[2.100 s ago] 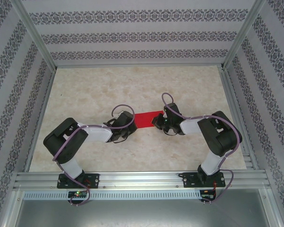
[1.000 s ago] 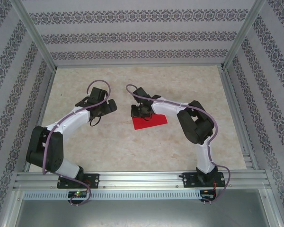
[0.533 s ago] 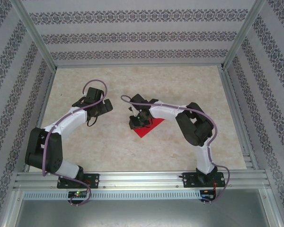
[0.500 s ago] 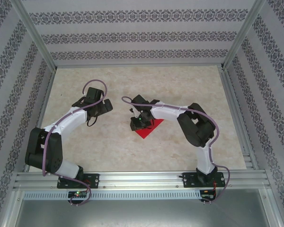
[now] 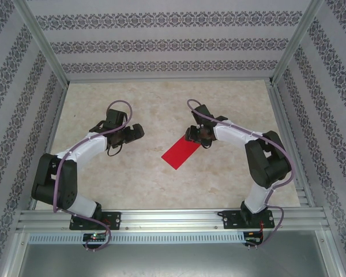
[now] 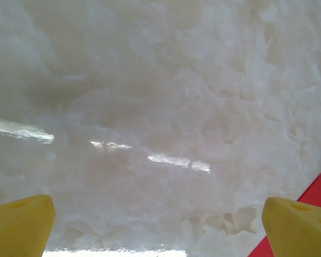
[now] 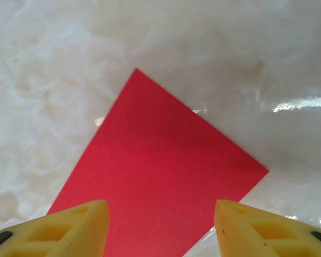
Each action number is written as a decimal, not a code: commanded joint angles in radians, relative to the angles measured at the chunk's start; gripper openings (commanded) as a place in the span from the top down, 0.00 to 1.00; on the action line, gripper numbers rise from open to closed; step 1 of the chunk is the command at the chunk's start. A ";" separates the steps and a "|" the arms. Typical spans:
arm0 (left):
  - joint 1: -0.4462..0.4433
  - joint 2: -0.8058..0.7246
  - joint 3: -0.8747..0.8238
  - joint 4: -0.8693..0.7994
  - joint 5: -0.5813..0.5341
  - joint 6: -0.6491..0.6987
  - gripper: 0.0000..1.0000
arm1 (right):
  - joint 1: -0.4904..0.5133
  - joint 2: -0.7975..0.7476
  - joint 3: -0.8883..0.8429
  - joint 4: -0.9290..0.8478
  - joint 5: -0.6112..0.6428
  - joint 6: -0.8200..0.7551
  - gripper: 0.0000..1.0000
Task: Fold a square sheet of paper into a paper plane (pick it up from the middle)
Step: Rotate the square sheet of paper at the center of the table.
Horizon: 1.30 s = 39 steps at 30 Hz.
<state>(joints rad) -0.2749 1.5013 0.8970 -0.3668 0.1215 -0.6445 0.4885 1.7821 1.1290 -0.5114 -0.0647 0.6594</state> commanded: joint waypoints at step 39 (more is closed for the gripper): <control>-0.073 -0.024 -0.160 0.141 0.202 -0.206 0.29 | 0.250 0.157 0.258 -0.222 0.186 -0.249 0.28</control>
<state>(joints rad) -0.3435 1.5330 0.7387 -0.2062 0.4011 -0.8204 0.7105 1.9289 1.3808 -0.6712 0.0330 0.4423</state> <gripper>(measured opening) 0.711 0.709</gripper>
